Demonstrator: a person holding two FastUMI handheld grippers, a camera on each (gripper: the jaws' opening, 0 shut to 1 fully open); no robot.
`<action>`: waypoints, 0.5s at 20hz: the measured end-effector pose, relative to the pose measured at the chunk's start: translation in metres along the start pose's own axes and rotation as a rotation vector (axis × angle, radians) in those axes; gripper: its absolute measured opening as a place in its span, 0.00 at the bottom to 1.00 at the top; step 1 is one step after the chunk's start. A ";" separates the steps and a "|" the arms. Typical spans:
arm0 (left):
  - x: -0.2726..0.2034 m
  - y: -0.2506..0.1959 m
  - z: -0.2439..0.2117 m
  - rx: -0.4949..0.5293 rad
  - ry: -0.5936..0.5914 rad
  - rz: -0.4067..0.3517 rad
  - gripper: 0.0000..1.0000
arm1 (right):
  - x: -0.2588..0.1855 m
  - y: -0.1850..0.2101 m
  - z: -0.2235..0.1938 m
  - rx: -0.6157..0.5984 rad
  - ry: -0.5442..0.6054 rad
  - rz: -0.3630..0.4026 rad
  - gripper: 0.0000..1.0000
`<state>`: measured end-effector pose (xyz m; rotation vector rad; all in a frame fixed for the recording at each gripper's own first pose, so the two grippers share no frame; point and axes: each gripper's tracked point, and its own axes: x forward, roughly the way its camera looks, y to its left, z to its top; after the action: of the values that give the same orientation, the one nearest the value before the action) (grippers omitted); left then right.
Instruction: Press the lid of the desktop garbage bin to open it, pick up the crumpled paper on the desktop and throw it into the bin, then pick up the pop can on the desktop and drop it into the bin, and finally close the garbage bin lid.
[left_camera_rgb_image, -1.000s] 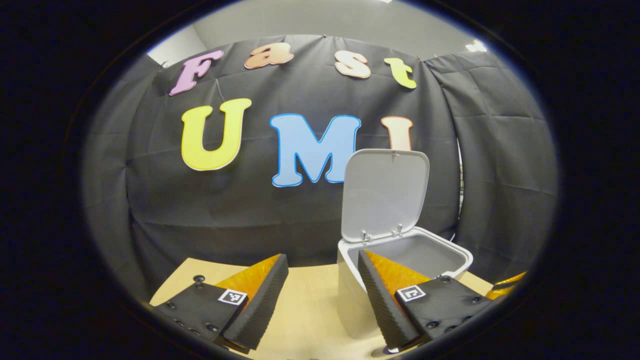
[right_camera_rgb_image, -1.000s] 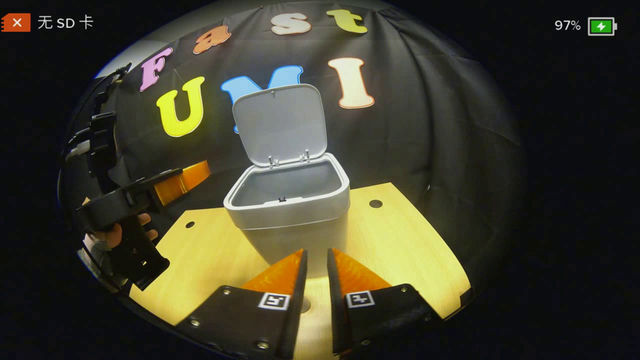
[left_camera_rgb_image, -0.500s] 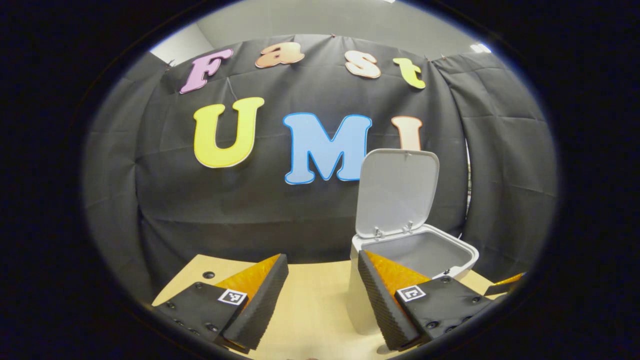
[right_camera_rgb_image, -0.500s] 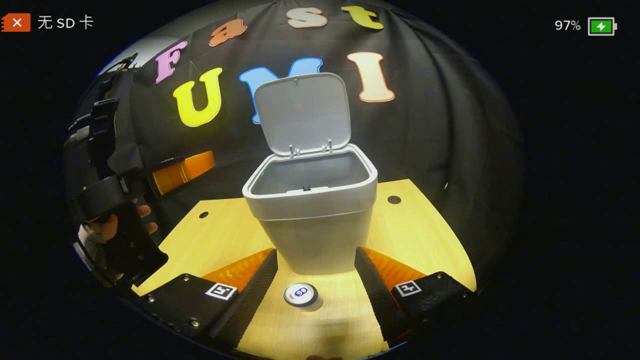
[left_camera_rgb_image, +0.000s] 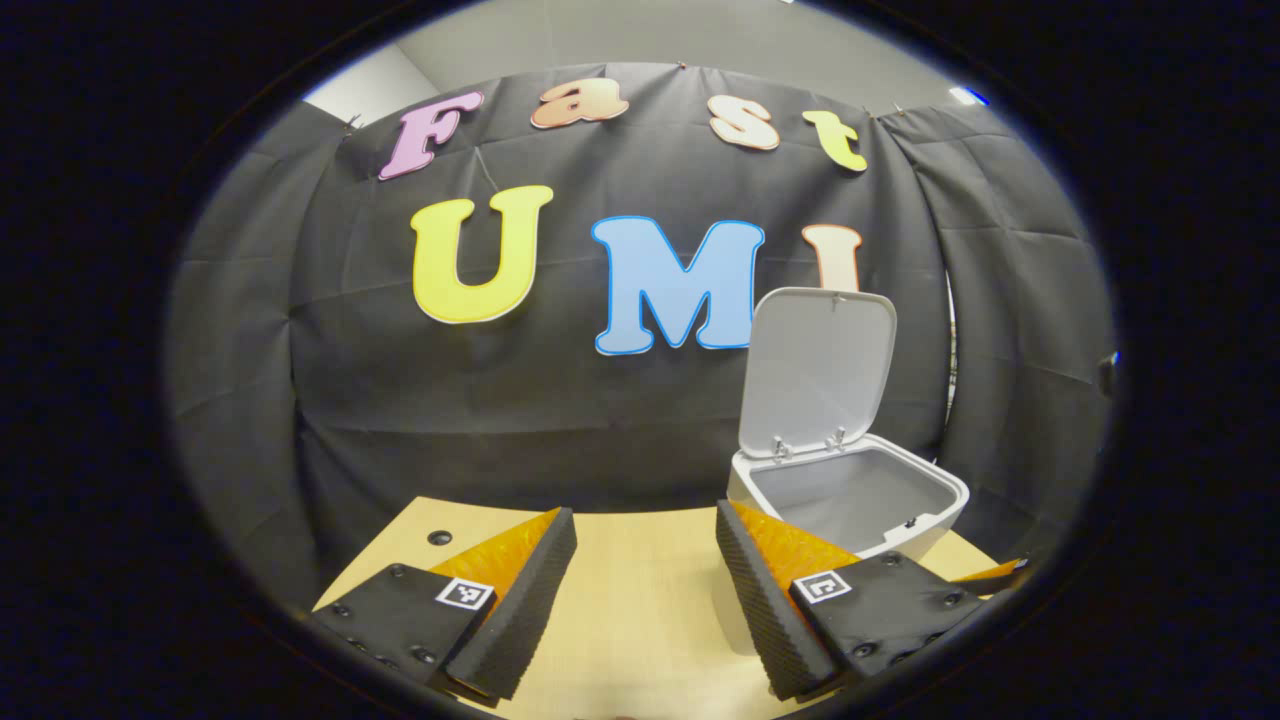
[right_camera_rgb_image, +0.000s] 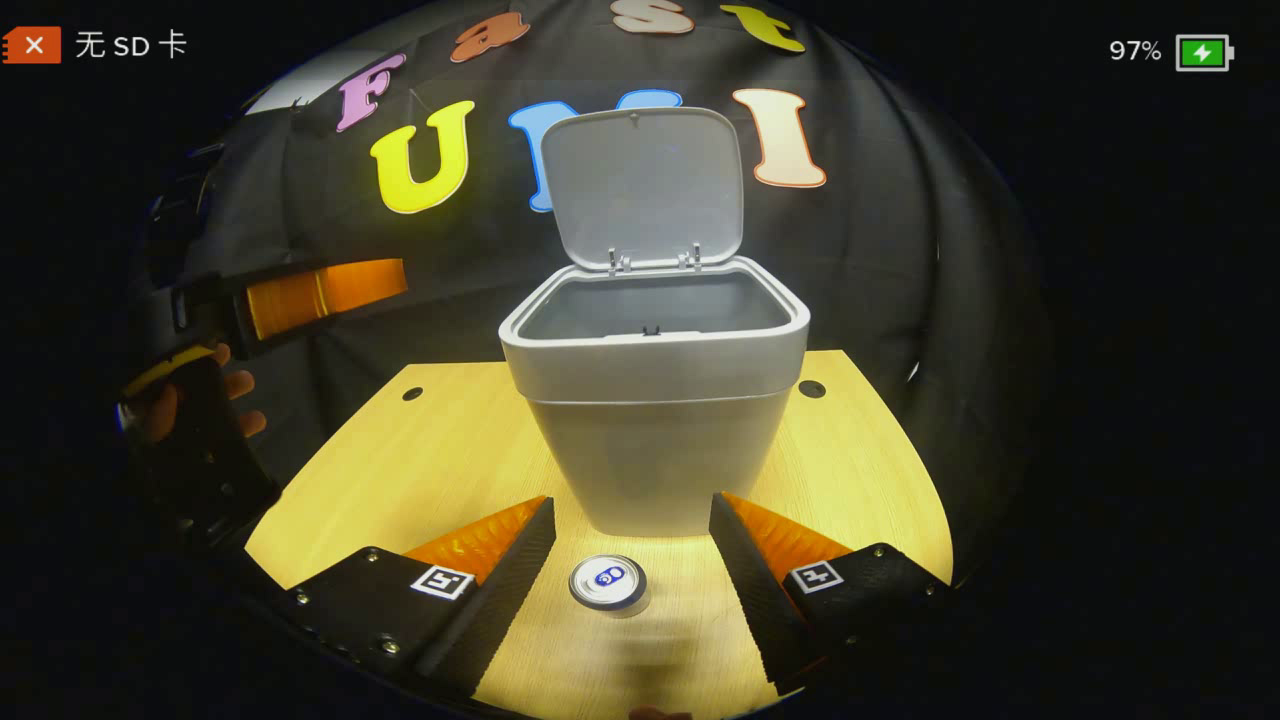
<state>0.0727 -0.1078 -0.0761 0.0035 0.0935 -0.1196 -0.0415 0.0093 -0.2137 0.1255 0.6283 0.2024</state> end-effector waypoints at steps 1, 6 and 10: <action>-0.002 0.002 0.000 -0.003 0.002 0.007 0.96 | 0.003 0.001 -0.003 -0.006 0.009 0.003 0.99; -0.016 0.018 -0.003 -0.005 0.016 0.040 0.95 | 0.016 0.005 -0.023 -0.029 0.053 0.015 0.99; -0.025 0.029 -0.004 -0.012 0.018 0.065 0.92 | 0.025 0.009 -0.042 -0.039 0.097 0.037 0.99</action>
<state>0.0509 -0.0757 -0.0779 -0.0040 0.1122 -0.0537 -0.0481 0.0258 -0.2602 0.0899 0.7181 0.2572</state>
